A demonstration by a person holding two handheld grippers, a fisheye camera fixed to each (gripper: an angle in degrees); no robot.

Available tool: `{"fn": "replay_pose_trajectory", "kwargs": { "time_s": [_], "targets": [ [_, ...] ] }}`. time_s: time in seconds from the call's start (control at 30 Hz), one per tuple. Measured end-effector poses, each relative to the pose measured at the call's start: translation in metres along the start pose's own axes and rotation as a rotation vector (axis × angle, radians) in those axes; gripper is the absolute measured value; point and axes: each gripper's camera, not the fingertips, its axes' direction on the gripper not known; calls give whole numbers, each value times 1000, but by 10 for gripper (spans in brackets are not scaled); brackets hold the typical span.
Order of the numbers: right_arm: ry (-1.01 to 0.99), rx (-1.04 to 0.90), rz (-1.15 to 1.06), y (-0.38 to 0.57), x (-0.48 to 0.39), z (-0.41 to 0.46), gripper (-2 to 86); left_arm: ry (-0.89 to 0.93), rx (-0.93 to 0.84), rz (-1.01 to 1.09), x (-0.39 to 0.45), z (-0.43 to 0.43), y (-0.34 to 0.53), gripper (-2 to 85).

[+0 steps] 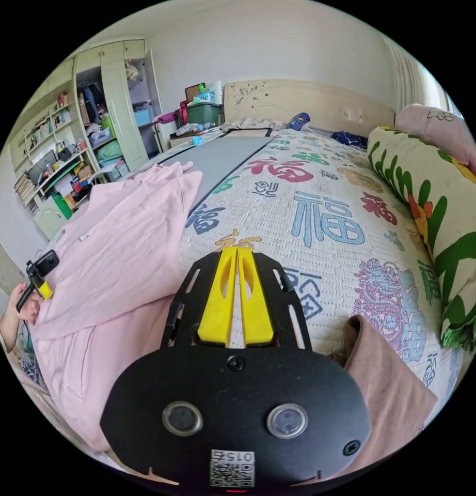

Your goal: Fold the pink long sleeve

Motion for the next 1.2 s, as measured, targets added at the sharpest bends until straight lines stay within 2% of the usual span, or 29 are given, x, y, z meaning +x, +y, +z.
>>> {"fn": "replay_pose_trajectory", "kwargs": {
  "time_s": [0.13, 0.23, 0.27, 0.33, 0.4, 0.47, 0.5, 0.57, 0.63, 0.73, 0.83, 0.87, 0.93, 1.0, 1.07, 1.2],
  "targets": [
    [108, 78, 97, 58, 0, -18, -9, 0, 3, -1, 1, -2, 2, -9],
    [-59, 283, 96, 107, -23, -79, -8, 18, 52, 20, 2, -3, 3, -8],
    [-123, 367, 36, 132, -41, -105, -6, 11, 67, 16, 2, -4, 3, -7],
    [-138, 414, -111, 172, -78, -129, -5, 18, 87, 20, 2, -4, 4, -6],
    [-32, 344, -274, 211, -124, -124, -6, 14, 91, 33, 2, -4, 6, -6],
    [293, 139, -485, 262, -193, -67, -8, -17, 100, 104, 6, -3, 11, -6],
    [395, 98, -521, 275, -208, -47, -9, -28, 103, 127, 8, -3, 13, -6],
    [757, 95, -593, 334, -252, 32, -10, -53, 110, 202, 12, -2, 19, -8],
    [923, 101, -657, 377, -265, 88, -10, -51, 114, 230, 12, -3, 22, -9],
    [1073, -49, -762, 440, -262, 174, -10, -22, 139, 271, 13, -6, 27, -9],
    [1364, 16, -845, 503, -249, 223, -10, 23, 154, 315, 13, -11, 32, -10],
    [1390, 67, -868, 525, -244, 226, -10, 61, 187, 362, 15, -16, 37, -9],
    [1421, 53, -939, 558, -231, 239, -10, 97, 236, 411, 17, -22, 42, -10],
    [1410, -29, -944, 581, -213, 253, -10, 83, 243, 399, 16, -22, 41, -10],
    [1397, -200, -982, 610, -187, 277, -10, 34, 223, 346, 14, -18, 36, -10],
    [1460, -243, -1110, 663, -159, 301, -10, 18, 220, 335, 13, -16, 35, -10]
  ]
}}
